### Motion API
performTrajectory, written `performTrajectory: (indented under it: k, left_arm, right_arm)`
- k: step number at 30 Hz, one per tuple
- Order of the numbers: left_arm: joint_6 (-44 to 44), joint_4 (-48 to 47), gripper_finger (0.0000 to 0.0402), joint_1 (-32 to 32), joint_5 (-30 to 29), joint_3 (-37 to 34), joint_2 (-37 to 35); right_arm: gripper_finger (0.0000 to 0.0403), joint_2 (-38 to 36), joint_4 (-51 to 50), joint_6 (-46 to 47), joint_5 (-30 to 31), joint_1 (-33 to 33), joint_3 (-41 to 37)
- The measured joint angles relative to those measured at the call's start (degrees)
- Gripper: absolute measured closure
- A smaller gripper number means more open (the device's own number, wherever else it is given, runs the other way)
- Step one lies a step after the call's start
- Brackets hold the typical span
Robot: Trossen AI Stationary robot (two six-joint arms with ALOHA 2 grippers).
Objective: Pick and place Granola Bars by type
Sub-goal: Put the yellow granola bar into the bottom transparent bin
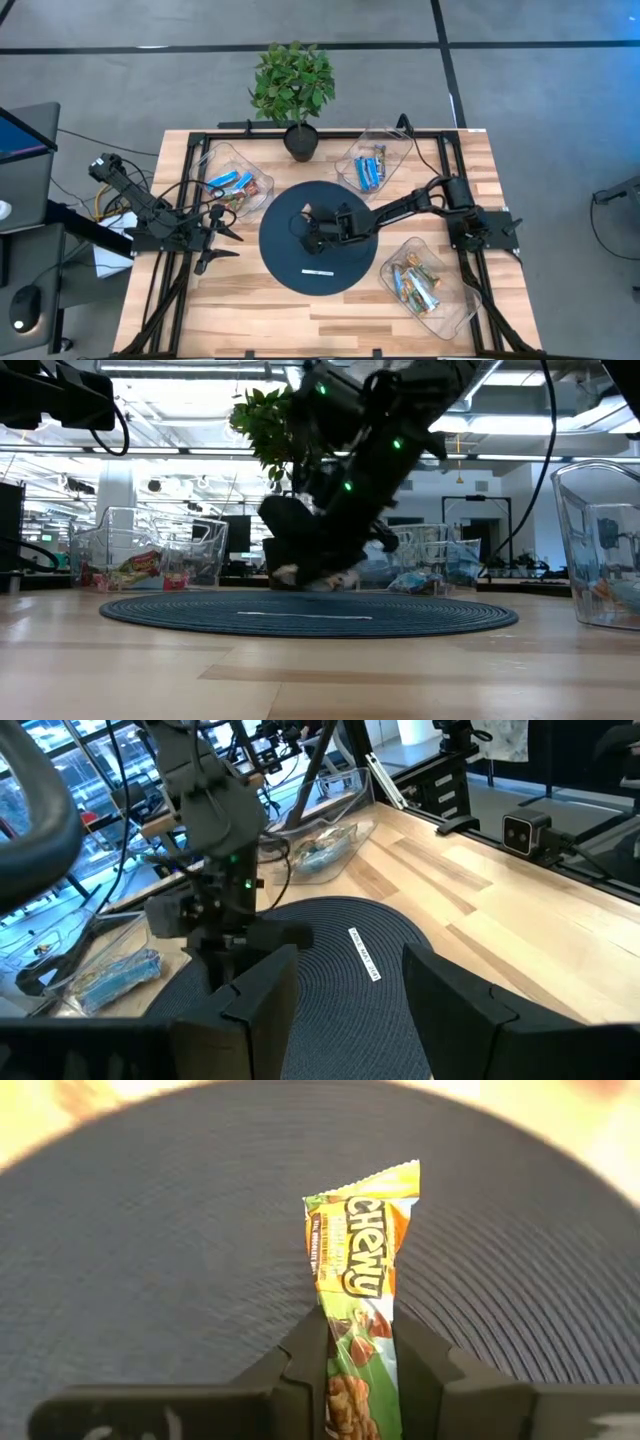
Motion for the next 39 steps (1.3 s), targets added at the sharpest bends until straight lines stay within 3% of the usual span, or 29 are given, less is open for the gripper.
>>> performTrajectory:
  k: [7, 20, 27, 33, 39]
  left_arm:
    - [0.0, -0.1, 0.0224, 0.0, 0.0, 0.0, 0.0]
    - [0.0, -0.1, 0.0224, 0.0, 0.0, 0.0, 0.0]
    - [0.0, -0.1, 0.0224, 0.0, 0.0, 0.0, 0.0]
    - [0.0, 0.0, 0.0224, 0.0, 0.0, 0.0, 0.0]
    - [0.0, 0.2, 0.0224, 0.0, 0.0, 0.0, 0.0]
  right_arm:
    - [0.0335, -0.2, -4.9, -8.9, -0.3, 1.3, 8.7]
    - [0.0335, -0.2, -40.6, -11.4, 0.0, 9.2, 29.6]
    - [0.0335, -0.2, -59.7, -1.4, 0.6, 16.8, 34.3]
    - [0.0335, -0.2, -77.5, 18.6, 3.0, 24.7, 34.6]
    - [0.0335, -2.3, -76.8, 26.9, 3.2, 32.7, 33.6]
